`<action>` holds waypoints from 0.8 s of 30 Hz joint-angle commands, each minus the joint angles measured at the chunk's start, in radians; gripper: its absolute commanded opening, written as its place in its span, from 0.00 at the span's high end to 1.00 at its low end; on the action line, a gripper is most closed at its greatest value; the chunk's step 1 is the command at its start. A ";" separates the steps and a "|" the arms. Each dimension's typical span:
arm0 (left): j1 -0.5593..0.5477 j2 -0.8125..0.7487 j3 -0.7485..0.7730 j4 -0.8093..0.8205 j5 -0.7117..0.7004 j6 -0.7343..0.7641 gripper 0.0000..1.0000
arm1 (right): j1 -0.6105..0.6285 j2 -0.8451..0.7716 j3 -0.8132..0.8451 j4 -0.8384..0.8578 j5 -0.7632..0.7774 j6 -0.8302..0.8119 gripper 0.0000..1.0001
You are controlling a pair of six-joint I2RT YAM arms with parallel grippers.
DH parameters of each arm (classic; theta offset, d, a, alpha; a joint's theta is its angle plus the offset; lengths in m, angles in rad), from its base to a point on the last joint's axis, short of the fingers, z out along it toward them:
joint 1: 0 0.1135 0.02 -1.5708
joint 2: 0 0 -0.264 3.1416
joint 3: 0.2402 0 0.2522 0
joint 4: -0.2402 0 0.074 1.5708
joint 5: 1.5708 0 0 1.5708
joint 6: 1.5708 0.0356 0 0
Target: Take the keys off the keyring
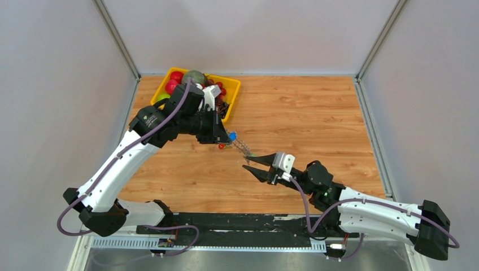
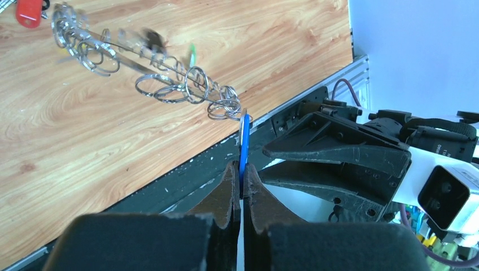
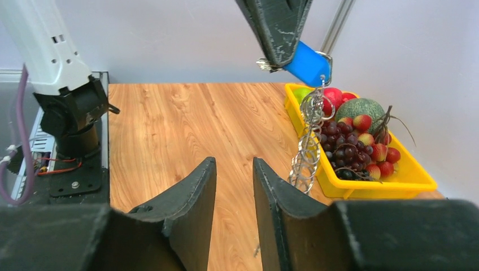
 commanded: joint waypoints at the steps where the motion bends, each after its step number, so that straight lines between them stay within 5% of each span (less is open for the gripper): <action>1: 0.002 -0.030 0.026 0.024 0.010 0.005 1.00 | 0.005 0.050 0.103 -0.016 0.083 0.033 0.65; 9: -0.003 -0.035 0.018 0.033 0.039 0.016 1.00 | -0.001 0.119 0.163 0.002 0.170 0.013 0.67; 24: -0.017 -0.040 0.016 0.029 0.079 0.087 1.00 | -0.035 0.125 0.184 0.007 0.086 -0.008 0.71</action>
